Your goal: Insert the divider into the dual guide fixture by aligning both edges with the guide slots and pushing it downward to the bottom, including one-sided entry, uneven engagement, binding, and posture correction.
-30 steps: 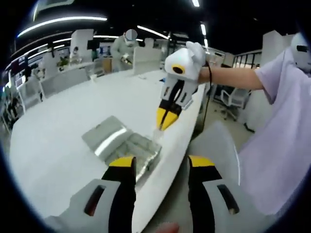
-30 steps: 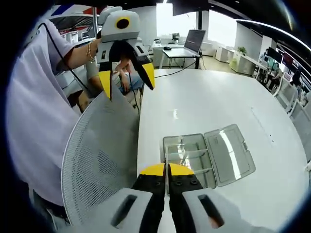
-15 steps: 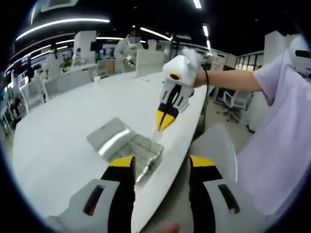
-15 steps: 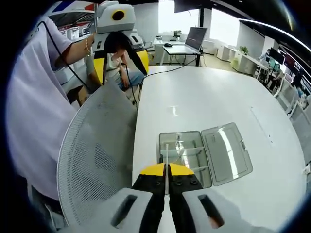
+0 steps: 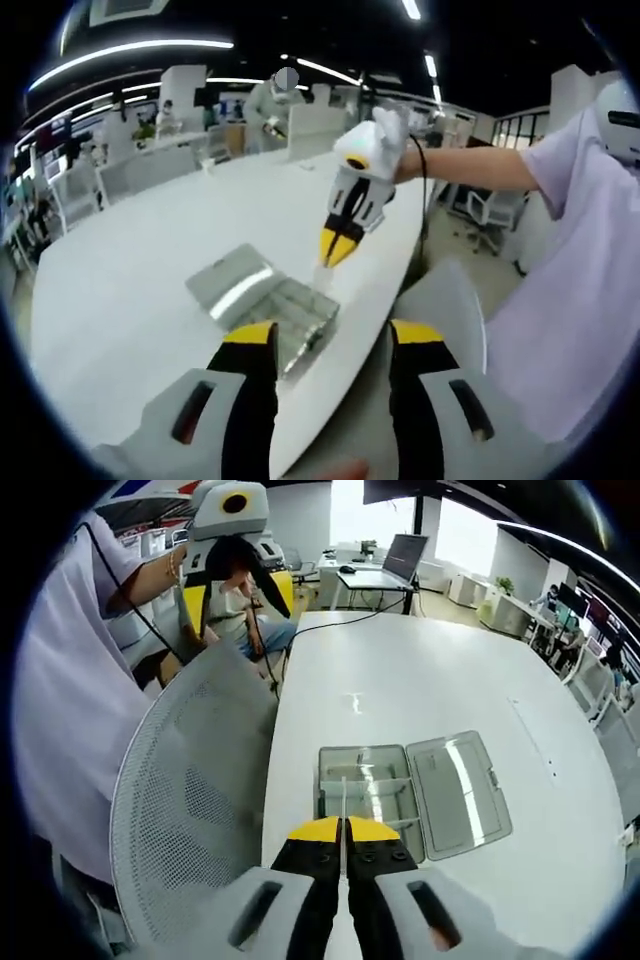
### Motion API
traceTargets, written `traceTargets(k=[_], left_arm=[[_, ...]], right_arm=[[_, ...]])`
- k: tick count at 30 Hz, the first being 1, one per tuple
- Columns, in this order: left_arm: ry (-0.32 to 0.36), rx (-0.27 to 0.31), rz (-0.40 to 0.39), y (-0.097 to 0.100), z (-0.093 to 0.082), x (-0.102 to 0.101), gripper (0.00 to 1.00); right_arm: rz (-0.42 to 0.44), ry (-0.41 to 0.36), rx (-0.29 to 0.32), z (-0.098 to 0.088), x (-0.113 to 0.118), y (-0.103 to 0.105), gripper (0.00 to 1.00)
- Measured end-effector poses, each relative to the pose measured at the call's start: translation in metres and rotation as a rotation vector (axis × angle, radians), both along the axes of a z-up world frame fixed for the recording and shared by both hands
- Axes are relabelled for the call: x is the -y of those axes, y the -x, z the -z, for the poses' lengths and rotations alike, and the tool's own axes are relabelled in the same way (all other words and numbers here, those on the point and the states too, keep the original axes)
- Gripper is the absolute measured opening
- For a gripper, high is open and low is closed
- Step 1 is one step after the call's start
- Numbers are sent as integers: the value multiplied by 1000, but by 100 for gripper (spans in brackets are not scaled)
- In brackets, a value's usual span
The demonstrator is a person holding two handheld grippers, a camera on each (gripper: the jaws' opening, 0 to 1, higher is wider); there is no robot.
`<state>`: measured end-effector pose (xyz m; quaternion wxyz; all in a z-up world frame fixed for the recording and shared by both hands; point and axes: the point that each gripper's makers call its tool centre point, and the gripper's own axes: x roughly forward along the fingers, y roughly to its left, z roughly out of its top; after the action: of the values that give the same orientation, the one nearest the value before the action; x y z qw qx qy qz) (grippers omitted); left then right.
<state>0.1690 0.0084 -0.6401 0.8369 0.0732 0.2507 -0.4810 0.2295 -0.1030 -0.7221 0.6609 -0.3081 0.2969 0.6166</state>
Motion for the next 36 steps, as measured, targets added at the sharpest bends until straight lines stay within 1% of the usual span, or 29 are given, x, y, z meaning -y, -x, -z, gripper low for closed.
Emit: traceTargets(k=[12,21,30,36], left_arm=[[-1,-2,-33,4,-4,1,42],[5,-1,-48,3,-9,4,42],[-6,-13,-70,-1,-5,3,44],[-7,-23,-84,0,-1,2,44]], right_arm=[[-6,14,-1,12,7,-12,0],[-8,8,-11,20,7,-18,0],[-35,14,-17,32,7,-20,0],[-34,12,-31,37,6,-23,0]])
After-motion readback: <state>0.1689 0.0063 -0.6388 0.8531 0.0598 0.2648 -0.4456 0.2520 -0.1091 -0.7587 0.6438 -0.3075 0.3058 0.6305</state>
